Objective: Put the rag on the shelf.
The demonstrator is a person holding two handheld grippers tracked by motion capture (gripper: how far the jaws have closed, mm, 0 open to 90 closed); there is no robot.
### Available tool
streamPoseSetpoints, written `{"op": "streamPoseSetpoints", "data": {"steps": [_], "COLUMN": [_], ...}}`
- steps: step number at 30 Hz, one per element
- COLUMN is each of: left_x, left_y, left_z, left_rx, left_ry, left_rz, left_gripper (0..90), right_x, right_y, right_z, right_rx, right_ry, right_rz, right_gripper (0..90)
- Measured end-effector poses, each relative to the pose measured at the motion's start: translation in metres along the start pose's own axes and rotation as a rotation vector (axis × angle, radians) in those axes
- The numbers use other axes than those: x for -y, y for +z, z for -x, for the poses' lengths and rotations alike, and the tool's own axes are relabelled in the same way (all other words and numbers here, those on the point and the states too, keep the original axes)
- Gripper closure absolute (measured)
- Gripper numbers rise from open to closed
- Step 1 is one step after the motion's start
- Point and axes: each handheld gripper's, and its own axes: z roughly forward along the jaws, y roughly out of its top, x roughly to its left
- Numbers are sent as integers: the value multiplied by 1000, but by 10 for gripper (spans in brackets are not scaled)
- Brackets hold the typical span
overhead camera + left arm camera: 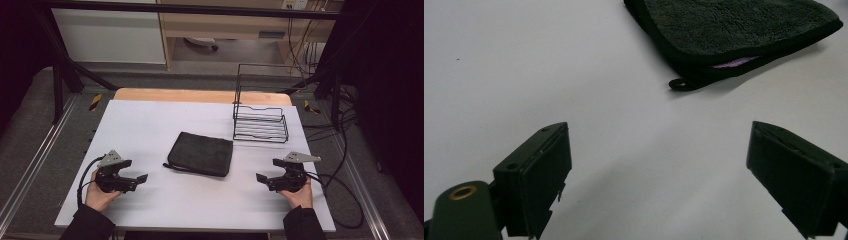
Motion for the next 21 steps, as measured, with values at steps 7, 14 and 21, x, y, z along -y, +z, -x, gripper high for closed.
{"op": "streamPoseSetpoints", "data": {"steps": [7,14,21], "left_x": [-1,-2,-8], "left_y": [1,6,8], "left_z": [1,6,10], "left_rx": [1,0,8], "left_ry": [0,12,-6], "left_rz": [-7,-31,-21], "left_gripper": [106,104,106], "right_x": [0,-1,-2], "right_y": [1,4,11], "right_z": [-1,-4,-10], "right_rx": [5,17,13], "right_ry": [6,16,14], "right_rz": [-9,-12,-29], "right_gripper": [8,12,14]}}
